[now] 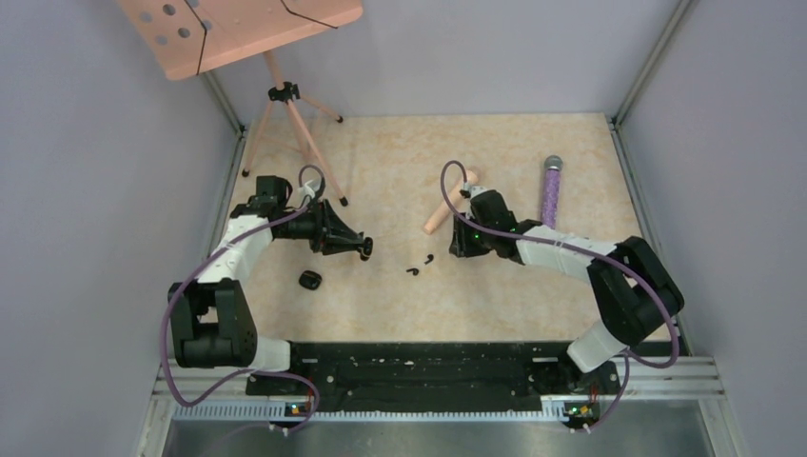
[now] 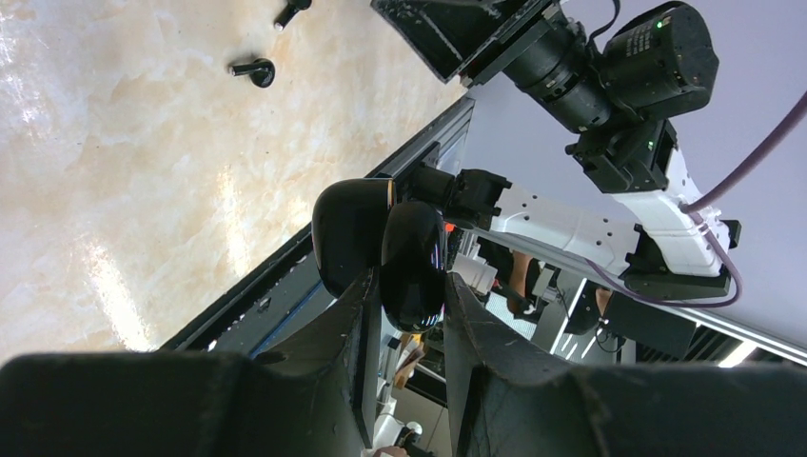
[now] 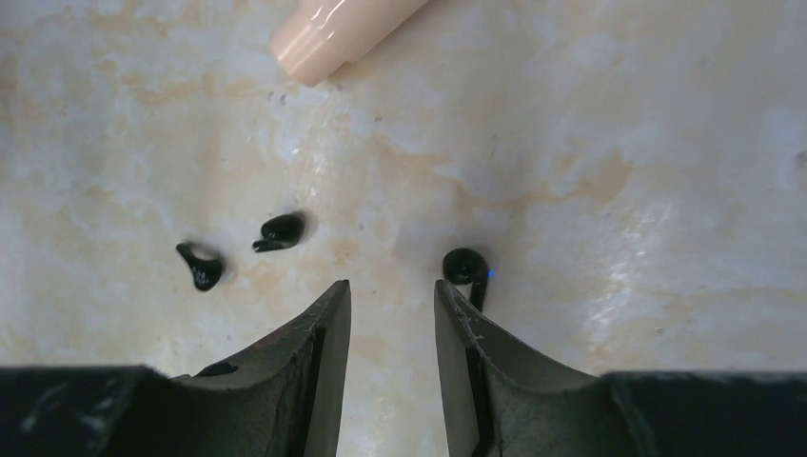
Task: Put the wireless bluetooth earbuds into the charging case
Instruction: Move the right earbud to the center of the board, then pick up the right earbud from the center of the board.
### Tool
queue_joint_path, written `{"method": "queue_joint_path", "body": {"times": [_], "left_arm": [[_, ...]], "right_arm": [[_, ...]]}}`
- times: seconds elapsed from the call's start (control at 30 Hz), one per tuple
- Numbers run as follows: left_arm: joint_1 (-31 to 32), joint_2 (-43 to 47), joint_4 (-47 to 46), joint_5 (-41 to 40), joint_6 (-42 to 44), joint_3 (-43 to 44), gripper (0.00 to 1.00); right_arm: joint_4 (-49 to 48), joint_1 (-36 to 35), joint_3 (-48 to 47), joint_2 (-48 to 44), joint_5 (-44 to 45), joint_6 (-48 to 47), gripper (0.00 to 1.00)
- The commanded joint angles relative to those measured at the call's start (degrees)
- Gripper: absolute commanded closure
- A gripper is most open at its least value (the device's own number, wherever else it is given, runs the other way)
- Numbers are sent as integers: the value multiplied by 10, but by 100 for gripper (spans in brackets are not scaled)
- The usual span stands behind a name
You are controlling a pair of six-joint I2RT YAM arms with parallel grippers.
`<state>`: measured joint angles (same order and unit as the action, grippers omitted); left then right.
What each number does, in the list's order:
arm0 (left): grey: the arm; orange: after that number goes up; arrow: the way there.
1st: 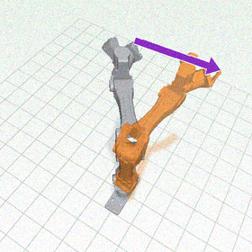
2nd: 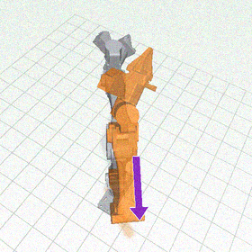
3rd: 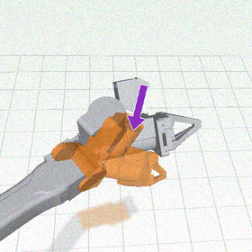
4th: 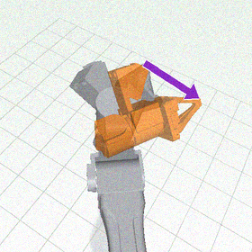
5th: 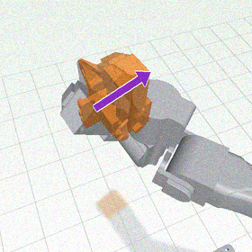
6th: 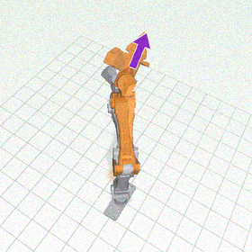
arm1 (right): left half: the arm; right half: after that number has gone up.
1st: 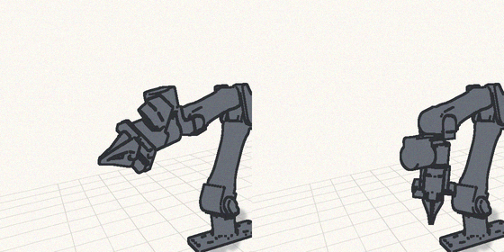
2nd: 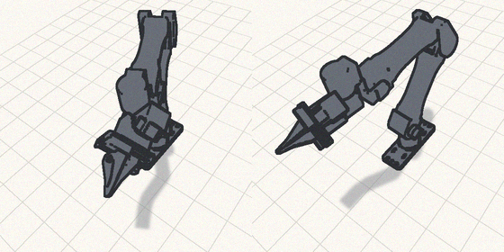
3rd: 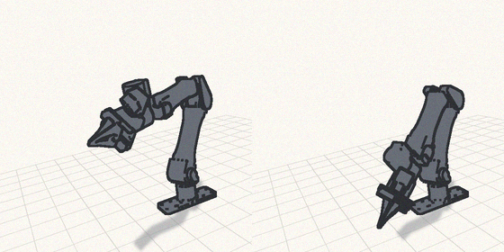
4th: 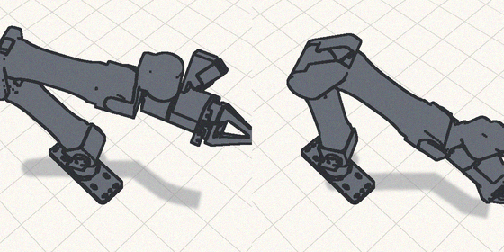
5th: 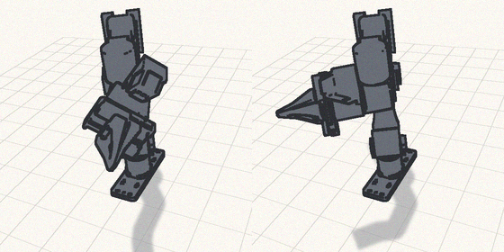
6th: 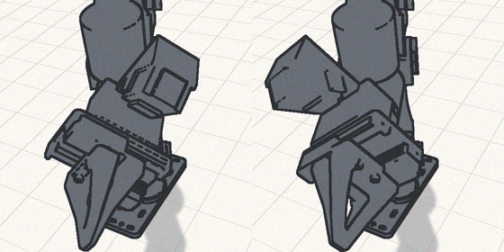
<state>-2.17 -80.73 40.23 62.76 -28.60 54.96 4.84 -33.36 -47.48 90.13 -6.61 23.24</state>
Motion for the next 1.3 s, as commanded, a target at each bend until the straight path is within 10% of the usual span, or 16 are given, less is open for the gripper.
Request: {"method": "queue_joint_path", "body": {"times": [0.0, 1.27], "left_arm": [[-4, 23, -7, 12, 3, 3, 100], [58, 1, -23, 1, -13, 6, 100]], "right_arm": [[51, -1, -48, -19, 106, -85, 63], [161, -16, -156, 131, 83, -165, 71]]}}
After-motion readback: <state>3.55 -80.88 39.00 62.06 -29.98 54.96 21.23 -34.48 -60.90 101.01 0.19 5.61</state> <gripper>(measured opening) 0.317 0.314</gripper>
